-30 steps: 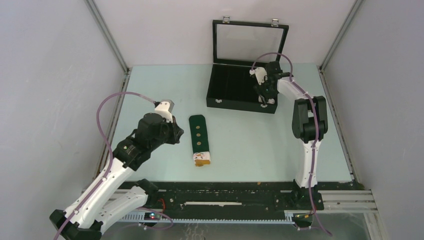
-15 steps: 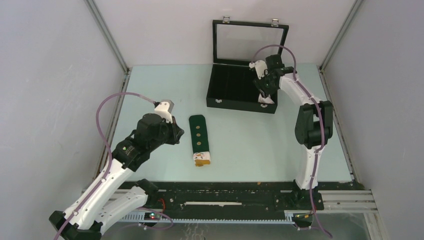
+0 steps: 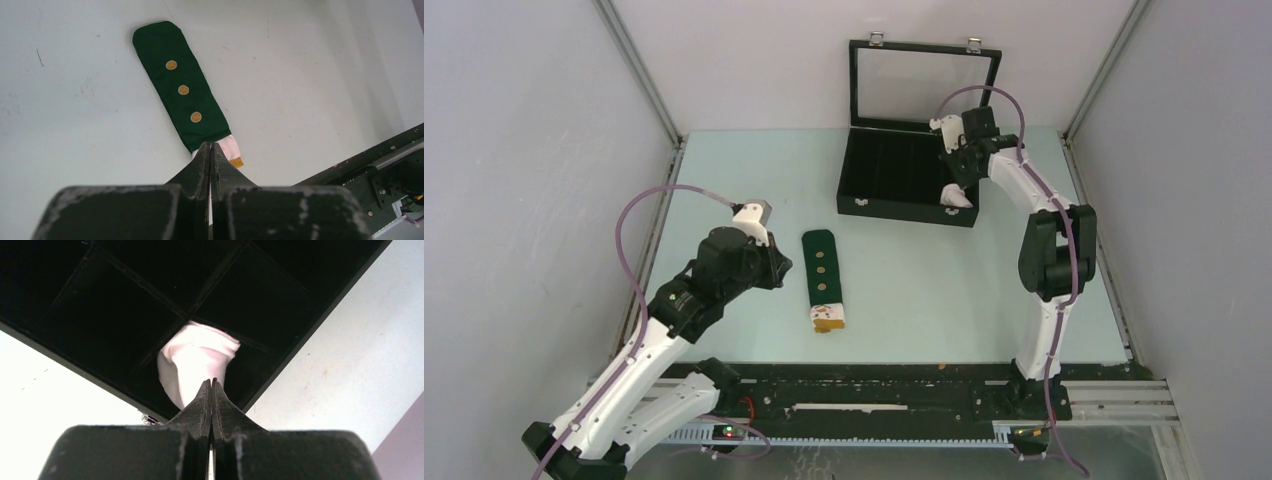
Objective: Roll the socks
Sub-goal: Place a pair of socks in the storage box.
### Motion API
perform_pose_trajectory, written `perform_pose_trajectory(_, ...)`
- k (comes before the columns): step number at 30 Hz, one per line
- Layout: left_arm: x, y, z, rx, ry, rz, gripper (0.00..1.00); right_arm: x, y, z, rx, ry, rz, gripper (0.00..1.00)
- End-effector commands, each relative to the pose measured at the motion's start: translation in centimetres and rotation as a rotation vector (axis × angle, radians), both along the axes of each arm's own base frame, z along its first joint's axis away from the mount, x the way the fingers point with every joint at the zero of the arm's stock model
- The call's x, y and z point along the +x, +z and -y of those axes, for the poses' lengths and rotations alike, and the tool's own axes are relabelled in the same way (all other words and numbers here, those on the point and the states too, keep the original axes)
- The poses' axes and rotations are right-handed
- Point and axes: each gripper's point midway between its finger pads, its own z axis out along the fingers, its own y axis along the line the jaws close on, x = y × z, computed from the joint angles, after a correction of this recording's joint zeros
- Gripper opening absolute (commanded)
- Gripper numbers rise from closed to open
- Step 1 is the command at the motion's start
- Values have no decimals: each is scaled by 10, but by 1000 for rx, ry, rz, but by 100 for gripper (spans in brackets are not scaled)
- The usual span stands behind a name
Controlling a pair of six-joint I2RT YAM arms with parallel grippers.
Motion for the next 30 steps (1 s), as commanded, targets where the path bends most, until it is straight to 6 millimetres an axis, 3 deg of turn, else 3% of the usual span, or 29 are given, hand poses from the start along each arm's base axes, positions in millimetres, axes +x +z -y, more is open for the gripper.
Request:
perform_pose_trajectory(1,2,-4,-1,2,0,10,0,9,-4,-3,36,-21,11,0)
perform_pose_trajectory(10,3,-6,-1,9,1,2,0,11,-42,-1,22,-37,-67,0)
perform_pose_trajectory(16,3,-7,-1,12,3,0,0,1,-79,0,9,-42,-151,0)
perform_pose_trajectory(19,3,-7,-2,13,4,-1,0,-3,-88,1,6,-43,-172,0)
perform_pose_trajectory(24,4,-7,-2,15,5,-2,0,2,-65,1,20,-54,-121,0)
perform_pose_trajectory(30,4,-6,-3,18,15,0,0,6,-1,3,37,-82,6,0)
